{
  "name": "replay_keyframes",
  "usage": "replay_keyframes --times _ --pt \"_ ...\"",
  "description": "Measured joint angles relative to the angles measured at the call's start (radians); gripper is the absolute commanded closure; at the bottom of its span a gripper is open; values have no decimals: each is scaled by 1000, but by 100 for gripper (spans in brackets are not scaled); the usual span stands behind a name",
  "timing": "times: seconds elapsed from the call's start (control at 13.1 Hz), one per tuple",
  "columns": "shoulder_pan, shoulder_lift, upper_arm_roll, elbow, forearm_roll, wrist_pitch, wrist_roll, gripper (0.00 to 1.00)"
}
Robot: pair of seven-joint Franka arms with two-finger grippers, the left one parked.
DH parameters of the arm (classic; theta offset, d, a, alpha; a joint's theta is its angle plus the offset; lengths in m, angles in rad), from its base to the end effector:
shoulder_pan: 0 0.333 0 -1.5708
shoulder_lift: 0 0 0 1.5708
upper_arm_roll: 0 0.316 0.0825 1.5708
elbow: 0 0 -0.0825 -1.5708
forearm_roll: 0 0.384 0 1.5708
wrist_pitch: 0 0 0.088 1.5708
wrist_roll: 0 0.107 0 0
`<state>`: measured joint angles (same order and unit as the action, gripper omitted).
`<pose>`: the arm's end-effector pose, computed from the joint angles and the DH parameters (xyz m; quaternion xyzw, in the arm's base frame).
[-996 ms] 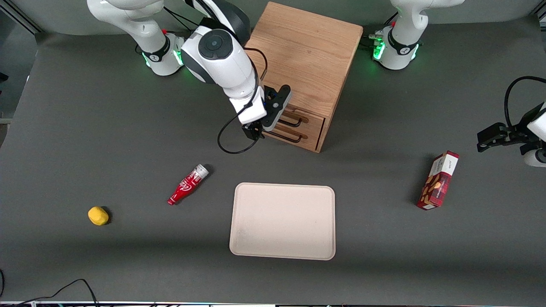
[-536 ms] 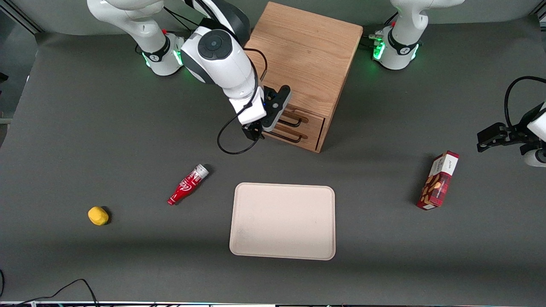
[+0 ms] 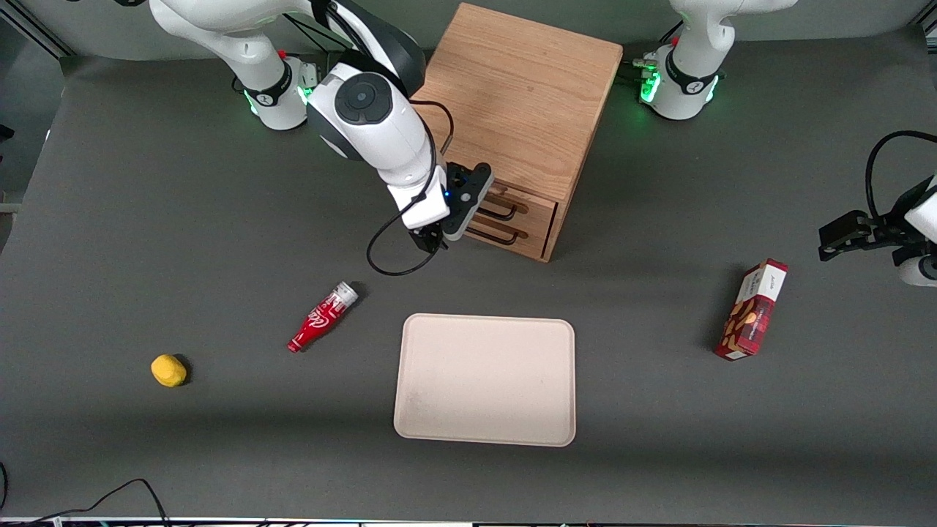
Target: Open upper drawer
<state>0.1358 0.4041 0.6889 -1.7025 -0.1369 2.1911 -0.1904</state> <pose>0.4896 0.4493 0.4199 -0.8668 -0.4863 -0.0649 0.0898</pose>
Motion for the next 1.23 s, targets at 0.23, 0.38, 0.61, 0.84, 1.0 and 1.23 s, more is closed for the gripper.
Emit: replay_keyframes --times 0.23,0.38,0.61,0.84,1.0,1.23 --pt "0 0 2 0 0 1 0 0" --pt "0 0 3 1 0 1 0 0" --pt "0 0 11 9 0 -1 0 0" --pt "0 0 16 22 5 -12 -1 0" --pt "-10 0 19 23 16 -14 -21 0" --pt "-40 6 35 23 58 -16 -85 0"
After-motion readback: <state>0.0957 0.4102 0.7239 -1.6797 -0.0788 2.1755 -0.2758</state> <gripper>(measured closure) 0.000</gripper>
